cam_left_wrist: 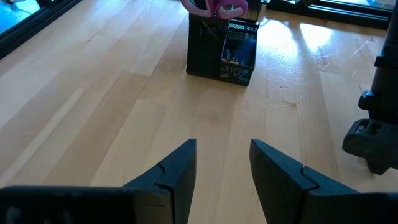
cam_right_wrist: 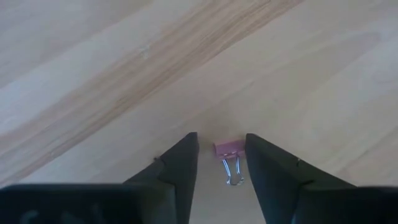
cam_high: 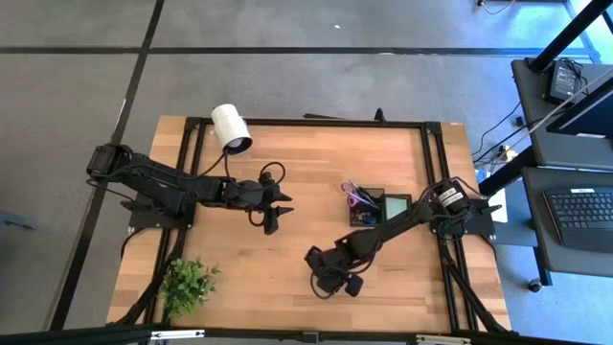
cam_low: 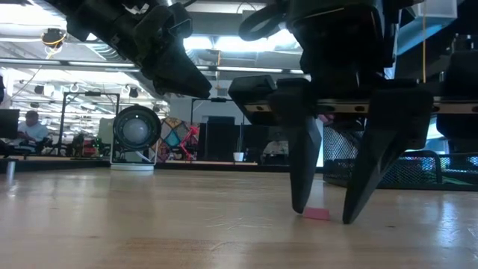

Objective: Pick and place office supplies into organizer
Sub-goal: Put the pink binder clip into the black desk organizer

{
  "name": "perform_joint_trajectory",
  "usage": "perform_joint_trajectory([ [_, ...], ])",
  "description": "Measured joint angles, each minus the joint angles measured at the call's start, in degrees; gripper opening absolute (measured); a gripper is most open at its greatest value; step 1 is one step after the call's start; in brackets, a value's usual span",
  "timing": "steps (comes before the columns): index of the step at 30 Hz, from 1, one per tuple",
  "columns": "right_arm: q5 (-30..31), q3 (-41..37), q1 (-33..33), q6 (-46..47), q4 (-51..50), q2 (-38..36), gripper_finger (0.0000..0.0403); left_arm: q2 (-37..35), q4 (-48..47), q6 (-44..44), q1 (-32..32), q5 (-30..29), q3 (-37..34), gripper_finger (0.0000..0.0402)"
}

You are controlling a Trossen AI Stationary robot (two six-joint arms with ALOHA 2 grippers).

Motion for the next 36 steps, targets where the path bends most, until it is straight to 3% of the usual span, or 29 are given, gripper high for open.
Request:
perform_joint_trajectory([
  [13, 0.2, 0.0, 0.0, 1.2, 0.4, 0.0, 0.0055, 0.0, 0.0, 0.0, 0.0, 0.0, 0.0, 0.0143],
  [21, 1.1, -0.2, -0.2, 20.3, 1.1, -1.8, 0.0055, 0.0, 0.0, 0.0, 0.0, 0.0, 0.0, 0.0143],
  [26, 11.6, -0.3, -1.4, 34.2, -3.4, -7.2, 0.0055, 0.0, 0.0, 0.1, 0.0, 0.0, 0.0, 0.0143],
  [32, 23.6, -0.2, -4.0, 53.0, -20.0, -17.3, 0.0055, 0.0, 0.0, 0.1, 0.0, 0.0, 0.0, 0.0143],
  [36, 25.6, -0.1, -5.9, 62.5, -34.4, -22.2, 0.0055, 0.0, 0.3, 0.1, 0.0, 0.0, 0.0, 0.0143],
])
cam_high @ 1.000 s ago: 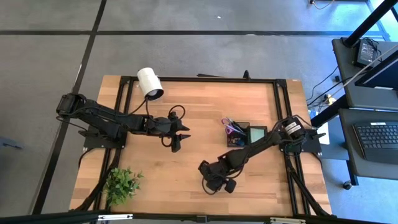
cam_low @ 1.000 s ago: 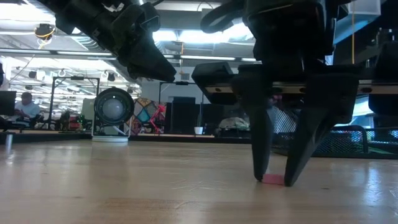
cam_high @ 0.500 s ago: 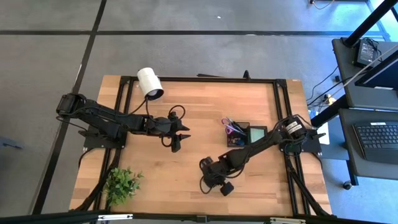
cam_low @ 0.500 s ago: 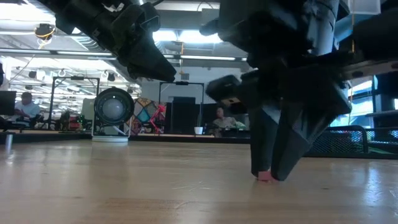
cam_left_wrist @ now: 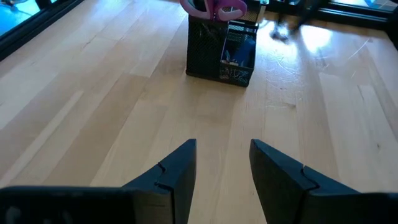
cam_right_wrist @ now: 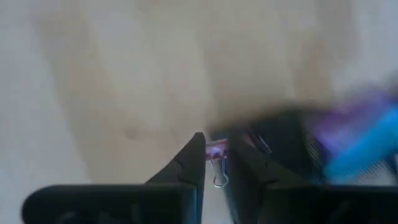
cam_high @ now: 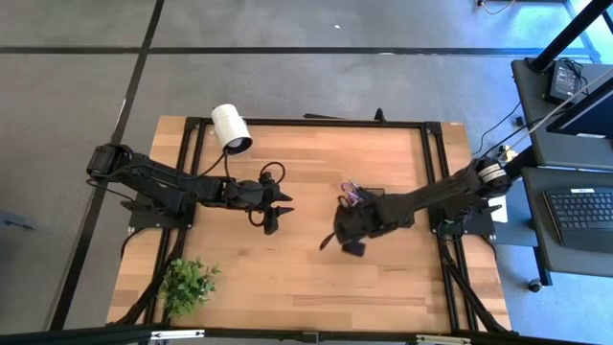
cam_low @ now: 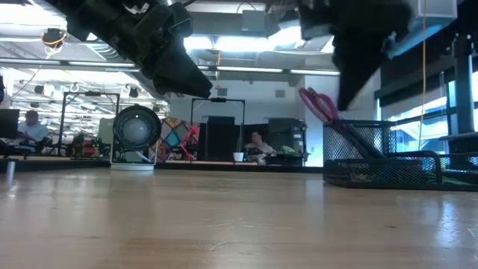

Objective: Pick and place office supplies into organizer
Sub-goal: Put the pink binder clip into the black desk organizer, then return to Home Position

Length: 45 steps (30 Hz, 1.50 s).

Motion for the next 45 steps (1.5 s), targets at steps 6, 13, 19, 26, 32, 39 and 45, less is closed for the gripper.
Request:
perform_joint_trajectory([
  [6, -0.2, -0.1, -2.7, 11.5, -10.2, -1.2, 0.0055, 0.0, 0.2, 0.0, 0.0, 0.0, 0.0, 0.0143],
  [13, -0.6, -5.4, -5.3, 17.4, -7.9, -1.0, 0.0055, 0.0, 0.2, -0.6, -0.1, 0.0, 0.0, 0.0143],
  [19, -0.4, -11.6, -6.5, 18.7, -2.2, -1.0, 0.0055, 0.0, 0.1, -1.2, -0.1, 0.2, 0.0, 0.0143],
  [26, 0.5, -15.7, -7.6, 19.8, 2.5, -1.0, 0.0055, 0.0, 0.0, -1.3, -0.1, 0.2, 0.0, 0.0143],
  [32, 0.2, -16.3, -7.6, 19.3, 2.4, -1.0, 0.0061, 0.0, 0.0, -1.2, -0.1, 0.2, 0.0, 0.0143],
  [39, 0.0, -16.3, -7.6, 19.3, 2.5, -1.0, 0.0121, 0.0, 0.0, -1.1, -0.1, 0.2, 0.0, 0.0143],
  [45, -1.2, -15.0, -7.6, 20.0, 0.4, -1.0, 0.0185, 0.0, 0.0, -1.2, -0.1, 0.4, 0.0, 0.0143],
])
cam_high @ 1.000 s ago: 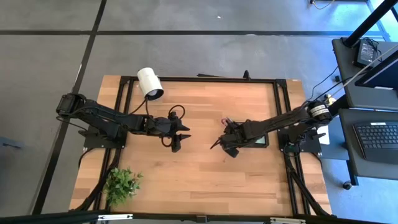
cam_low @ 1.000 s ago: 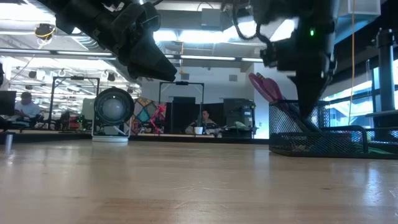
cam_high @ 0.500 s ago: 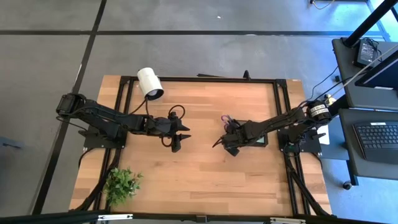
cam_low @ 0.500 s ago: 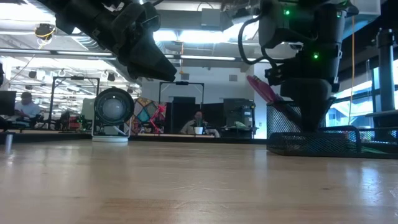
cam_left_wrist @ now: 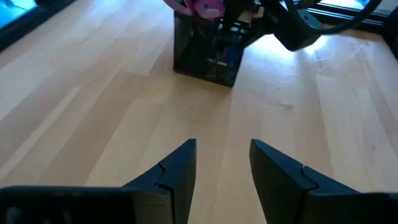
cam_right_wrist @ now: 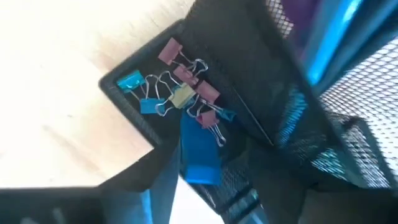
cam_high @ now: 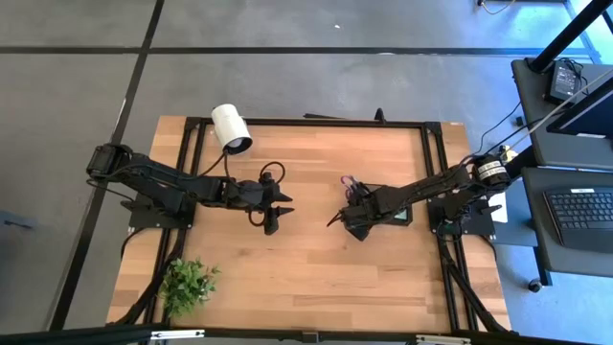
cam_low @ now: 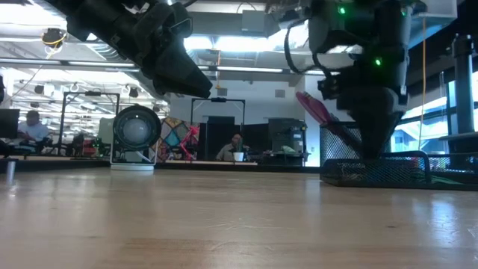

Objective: Pick and place office supplies into organizer
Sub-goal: Return to Home Position

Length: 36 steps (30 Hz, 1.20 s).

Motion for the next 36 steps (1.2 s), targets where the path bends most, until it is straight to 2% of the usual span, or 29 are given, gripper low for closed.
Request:
perform_joint_trajectory([
  [5, 0.2, 6.4, 1.3, -0.5, -6.1, -0.9, 0.0207, -2.3, -0.1, 0.1, 0.0, 1.4, 0.0, 0.0143],
  [11, 0.4, 13.9, 2.1, -3.0, -9.0, -4.7, 0.0209, -8.5, -0.7, 1.4, 0.0, 1.4, 0.0, 0.0143],
  [14, 0.8, 15.9, 2.1, -4.2, -8.6, -9.7, 0.0210, -13.1, -2.2, 1.6, 0.0, 1.4, 0.0, 0.0143],
  [19, 6.7, 16.3, 2.1, -10.2, -4.4, -21.1, 0.0211, -22.1, -7.7, 1.7, 0.0, -1.6, 0.0, 0.0143],
  [21, 9.5, 15.0, 2.1, -15.1, -0.7, -25.8, 0.0211, -25.4, -10.4, 1.7, 0.0, -4.5, 0.0, 0.0143],
  [26, 11.7, 8.5, 1.6, -26.0, 8.4, -35.3, 0.0211, -31.9, -16.6, 3.2, 0.0, -11.1, 0.0, 0.0143],
  [31, 12.7, -3.4, -0.6, -32.9, 19.5, -45.7, 0.0211, -36.6, -19.2, 3.3, 0.0, -14.1, -0.3, 0.0143],
  [36, 12.5, -15.5, -2.3, -34.7, 26.6, -58.2, 0.0211, -42.8, -17.6, 4.0, 0.0, -16.1, -5.1, 0.0143],
])
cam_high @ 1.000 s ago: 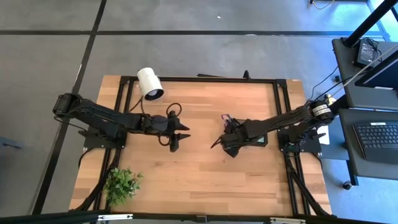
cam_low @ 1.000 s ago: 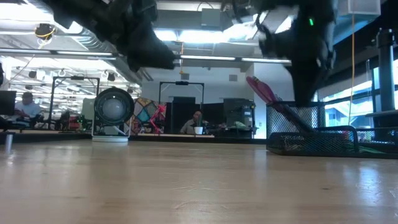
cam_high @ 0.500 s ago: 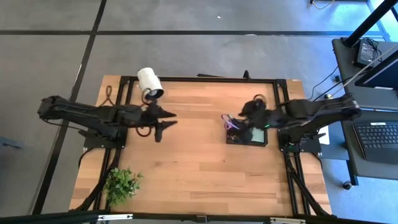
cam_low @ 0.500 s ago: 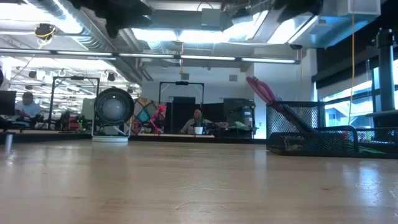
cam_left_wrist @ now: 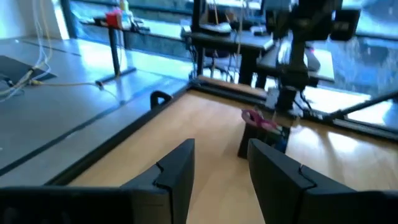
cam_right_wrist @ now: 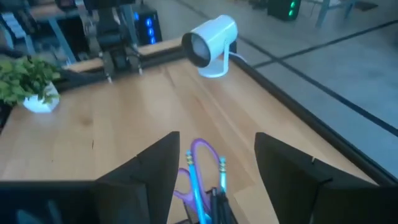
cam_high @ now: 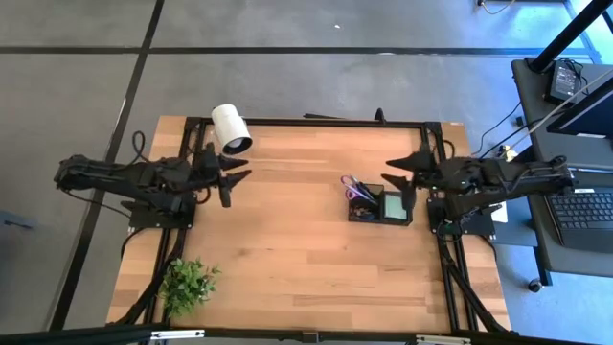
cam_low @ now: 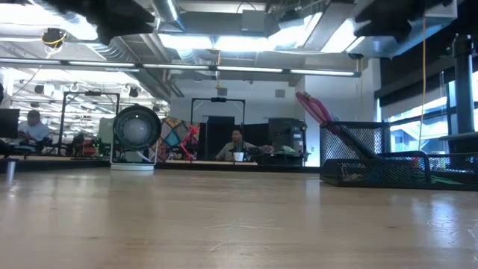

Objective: Pick and place office supplies into organizer
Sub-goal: Return to Home Position

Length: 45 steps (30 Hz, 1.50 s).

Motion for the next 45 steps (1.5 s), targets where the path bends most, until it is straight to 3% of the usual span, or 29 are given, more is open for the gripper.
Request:
perform_joint_trajectory([
  [10, -0.1, -11.4, -0.5, -1.8, 0.7, -24.4, 0.0211, -16.3, 7.6, 0.7, 0.0, -3.9, -11.1, 0.0143],
  [19, -0.1, -16.6, -0.5, -3.1, -0.1, -38.0, 0.0211, -26.8, 9.0, 3.2, 0.0, -3.3, -17.1, 0.0143],
  [28, -0.1, -16.7, -0.5, -3.2, -0.3, -37.6, 0.0211, -33.3, 9.0, -1.4, 0.0, -2.5, -25.2, 0.0130],
  [34, 0.0, -17.4, -0.6, -3.2, -0.2, -37.5, 0.0211, -33.4, 12.7, -2.4, 0.1, -2.2, -29.2, 0.0105],
  [40, 0.0, -24.0, -0.6, -2.9, 3.7, -37.9, 0.0211, -33.4, 13.1, -4.4, 0.1, -3.5, -31.2, 0.0102],
  [45, 0.0, -29.7, -0.6, -5.8, 13.5, -37.9, 0.0211, -33.4, 13.1, -3.0, 0.1, -4.0, -31.3, 0.0106],
])
